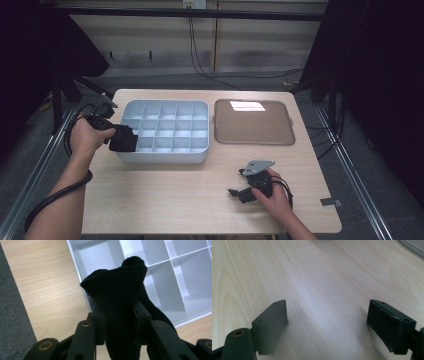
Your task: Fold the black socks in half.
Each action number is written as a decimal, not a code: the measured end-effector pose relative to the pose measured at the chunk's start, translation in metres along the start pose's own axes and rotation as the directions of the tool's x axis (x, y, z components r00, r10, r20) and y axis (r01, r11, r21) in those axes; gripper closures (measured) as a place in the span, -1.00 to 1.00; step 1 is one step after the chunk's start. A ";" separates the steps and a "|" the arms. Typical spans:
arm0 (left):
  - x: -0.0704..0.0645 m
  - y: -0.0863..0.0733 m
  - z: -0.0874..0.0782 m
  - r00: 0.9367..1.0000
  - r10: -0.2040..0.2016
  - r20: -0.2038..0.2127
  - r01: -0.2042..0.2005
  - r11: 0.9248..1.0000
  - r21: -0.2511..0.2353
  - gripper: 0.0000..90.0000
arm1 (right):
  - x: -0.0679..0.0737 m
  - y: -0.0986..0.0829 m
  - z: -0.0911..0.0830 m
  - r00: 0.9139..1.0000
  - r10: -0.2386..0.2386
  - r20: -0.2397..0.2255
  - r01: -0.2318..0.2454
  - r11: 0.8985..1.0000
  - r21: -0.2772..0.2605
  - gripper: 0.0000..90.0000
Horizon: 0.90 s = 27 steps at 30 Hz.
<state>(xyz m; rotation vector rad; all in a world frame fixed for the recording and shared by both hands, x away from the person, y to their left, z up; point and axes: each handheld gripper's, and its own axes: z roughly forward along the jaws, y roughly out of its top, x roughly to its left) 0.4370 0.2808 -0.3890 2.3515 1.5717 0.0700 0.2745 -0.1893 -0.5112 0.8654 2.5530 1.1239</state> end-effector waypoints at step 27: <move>0.004 -0.003 0.019 0.996 -0.024 -0.091 0.026 1.000 0.017 -0.10 | 0.000 0.000 0.000 1.000 -0.010 -0.009 0.010 1.000 -0.003 -0.63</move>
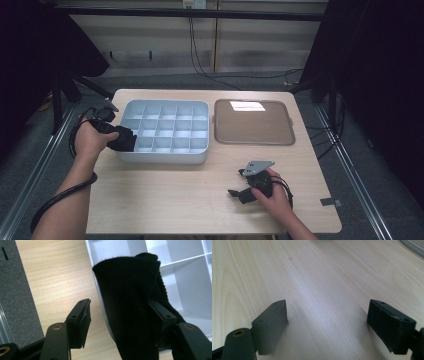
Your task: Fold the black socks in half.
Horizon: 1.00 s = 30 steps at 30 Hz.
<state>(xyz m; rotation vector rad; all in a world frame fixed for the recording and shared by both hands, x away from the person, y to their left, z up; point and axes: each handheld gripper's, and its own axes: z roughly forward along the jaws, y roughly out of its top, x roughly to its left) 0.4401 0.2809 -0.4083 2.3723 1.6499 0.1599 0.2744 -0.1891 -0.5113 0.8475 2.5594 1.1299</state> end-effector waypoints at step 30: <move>-0.002 -0.003 0.020 0.998 -0.028 -0.052 0.030 0.999 0.024 -0.23 | 0.000 0.000 0.000 1.000 -0.004 -0.004 0.004 1.000 0.001 -0.63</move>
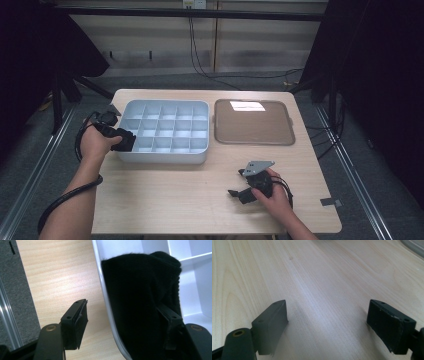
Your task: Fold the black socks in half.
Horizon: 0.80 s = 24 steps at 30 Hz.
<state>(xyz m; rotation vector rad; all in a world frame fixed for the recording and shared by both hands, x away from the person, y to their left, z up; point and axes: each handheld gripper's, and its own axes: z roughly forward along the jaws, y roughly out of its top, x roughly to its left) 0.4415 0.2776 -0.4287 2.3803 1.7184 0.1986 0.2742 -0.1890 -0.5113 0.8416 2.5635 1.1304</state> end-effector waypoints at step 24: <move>-0.003 0.008 -0.032 0.999 -0.009 0.037 0.009 1.000 -0.003 -0.21 | 0.000 0.000 0.000 1.000 -0.002 -0.001 0.002 1.000 0.001 -0.64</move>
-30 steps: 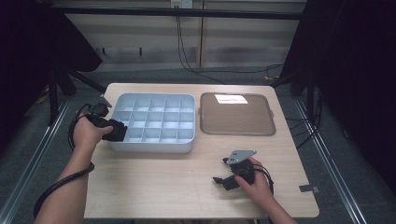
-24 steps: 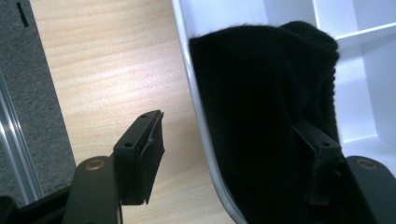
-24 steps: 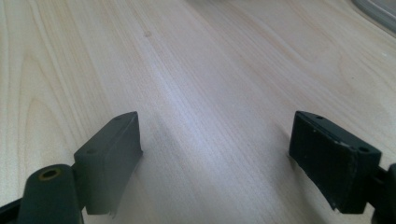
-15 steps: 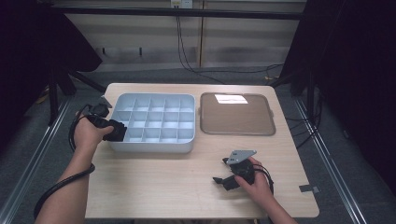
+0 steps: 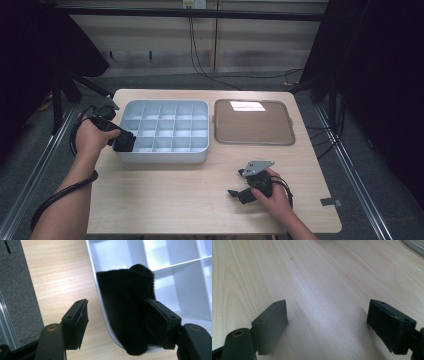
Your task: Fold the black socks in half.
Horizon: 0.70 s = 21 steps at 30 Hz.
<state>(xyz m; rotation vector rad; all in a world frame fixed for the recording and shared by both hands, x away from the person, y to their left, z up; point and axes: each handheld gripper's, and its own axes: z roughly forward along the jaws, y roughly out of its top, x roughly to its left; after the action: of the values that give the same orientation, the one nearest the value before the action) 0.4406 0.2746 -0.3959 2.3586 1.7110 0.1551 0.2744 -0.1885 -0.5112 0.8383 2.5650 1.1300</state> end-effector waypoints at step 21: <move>-0.001 0.004 -0.017 1.000 0.008 0.017 -0.007 1.000 -0.027 0.09 | 0.000 0.003 0.003 1.000 -0.013 -0.014 0.013 1.000 0.000 -0.66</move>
<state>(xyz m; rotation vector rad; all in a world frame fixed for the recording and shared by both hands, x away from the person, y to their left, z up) 0.4402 0.2744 -0.3784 2.3409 1.6818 0.1572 0.2770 -0.1854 -0.5113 0.8149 2.5780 1.1355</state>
